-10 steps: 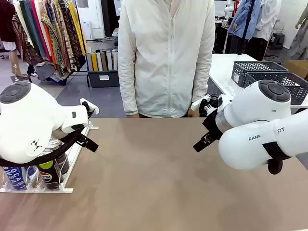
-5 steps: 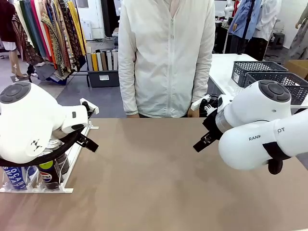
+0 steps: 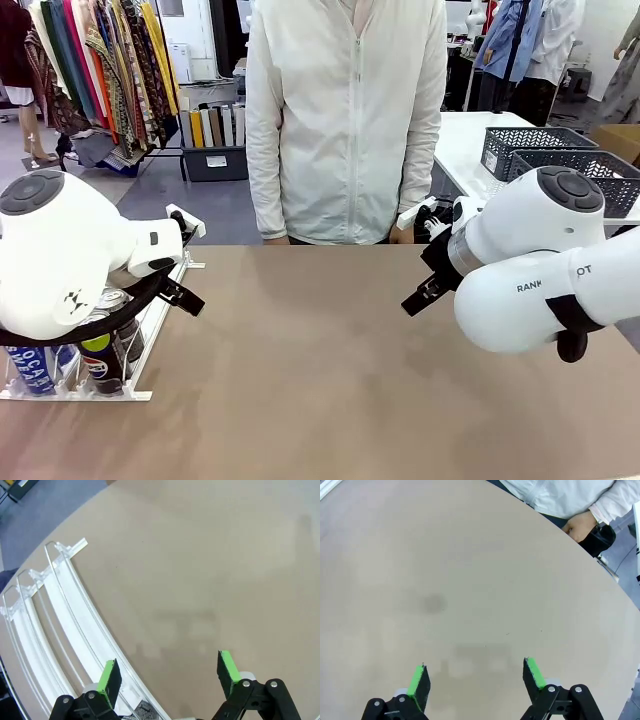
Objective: Retrieve and store the cans from the dispenser.
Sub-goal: Pick up one can from the Automatic Can Dispenser and place it in the middle of the table.
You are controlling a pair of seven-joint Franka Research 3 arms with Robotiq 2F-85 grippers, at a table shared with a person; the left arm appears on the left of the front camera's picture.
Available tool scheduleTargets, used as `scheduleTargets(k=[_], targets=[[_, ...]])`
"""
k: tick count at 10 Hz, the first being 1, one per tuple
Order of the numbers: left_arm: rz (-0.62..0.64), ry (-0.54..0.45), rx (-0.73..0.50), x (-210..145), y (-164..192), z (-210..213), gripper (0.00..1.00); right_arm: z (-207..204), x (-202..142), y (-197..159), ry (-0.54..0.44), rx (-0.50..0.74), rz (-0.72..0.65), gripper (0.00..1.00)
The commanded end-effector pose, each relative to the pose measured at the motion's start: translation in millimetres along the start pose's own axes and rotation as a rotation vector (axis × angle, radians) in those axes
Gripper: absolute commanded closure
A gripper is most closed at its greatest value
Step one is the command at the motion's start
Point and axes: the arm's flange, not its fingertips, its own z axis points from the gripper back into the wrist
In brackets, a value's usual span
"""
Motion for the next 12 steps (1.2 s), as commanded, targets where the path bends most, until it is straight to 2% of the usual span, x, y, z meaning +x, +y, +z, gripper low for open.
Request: scheduleTargets(k=[1, 7, 8, 9, 10, 11, 12], targets=[[0.000, 0.000, 0.000, 0.1, 0.0, 0.1, 0.00, 0.0, 0.0, -0.1, 0.000, 0.000, 0.000, 0.00], [0.000, 0.000, 0.000, 0.0, 0.0, 0.0, 0.00, 0.0, 0.0, 0.0, 0.000, 0.000, 0.000, 0.00], [-0.020, 0.030, -0.227, -0.5, -5.2, 8.3, 0.00, -0.8, -1.6, -0.9, 0.046, 0.088, -0.022, 0.00], [0.001, 0.116, -0.394, 1.7, -10.9, 18.1, 0.00, 3.0, -4.7, -8.2, 0.122, 0.214, -0.090, 0.00], [0.043, 0.211, -0.554, 7.6, -15.2, 34.0, 0.00, 14.6, -8.1, -18.4, 0.198, 0.392, -0.125, 0.00], [0.223, 0.187, -0.562, 18.6, -19.1, 48.9, 0.00, 32.1, -5.2, -29.8, 0.192, 0.485, -0.286, 0.00], [0.323, 0.218, -0.651, 26.3, -19.8, 81.6, 0.00, 56.0, -8.6, -42.8, 0.178, 0.648, -0.358, 0.00]])
